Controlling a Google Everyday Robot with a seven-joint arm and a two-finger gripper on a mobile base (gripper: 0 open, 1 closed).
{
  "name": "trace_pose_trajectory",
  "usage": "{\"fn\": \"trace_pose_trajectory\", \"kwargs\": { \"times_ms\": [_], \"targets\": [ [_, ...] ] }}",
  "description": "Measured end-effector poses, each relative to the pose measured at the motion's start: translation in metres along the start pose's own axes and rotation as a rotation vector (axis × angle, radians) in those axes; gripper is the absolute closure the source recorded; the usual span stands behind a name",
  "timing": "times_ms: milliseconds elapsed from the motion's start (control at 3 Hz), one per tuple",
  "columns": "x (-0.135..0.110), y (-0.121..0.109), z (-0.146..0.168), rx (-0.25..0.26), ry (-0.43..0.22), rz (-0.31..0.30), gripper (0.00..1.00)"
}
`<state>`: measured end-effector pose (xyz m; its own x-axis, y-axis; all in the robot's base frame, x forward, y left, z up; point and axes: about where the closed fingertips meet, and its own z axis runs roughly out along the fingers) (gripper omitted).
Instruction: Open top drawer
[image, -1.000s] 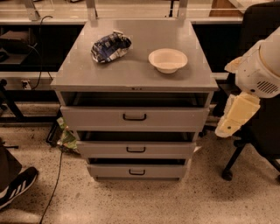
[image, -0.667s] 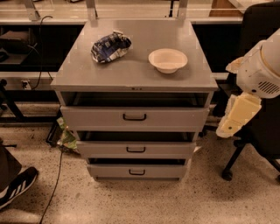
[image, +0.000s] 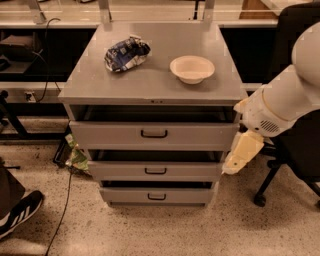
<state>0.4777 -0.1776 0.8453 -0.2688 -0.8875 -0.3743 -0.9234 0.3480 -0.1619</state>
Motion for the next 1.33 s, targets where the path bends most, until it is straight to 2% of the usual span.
{"fn": "trace_pose_trajectory", "kwargs": {
  "times_ms": [333,1000,1333],
  "targets": [
    [-0.002,0.0,0.037,-0.035,-0.036,0.018,0.0],
    [-0.025,-0.017,0.087,-0.049,-0.116,0.043,0.0],
    [-0.026,-0.018,0.095,-0.059,-0.128,0.056,0.0]
  ]
}}
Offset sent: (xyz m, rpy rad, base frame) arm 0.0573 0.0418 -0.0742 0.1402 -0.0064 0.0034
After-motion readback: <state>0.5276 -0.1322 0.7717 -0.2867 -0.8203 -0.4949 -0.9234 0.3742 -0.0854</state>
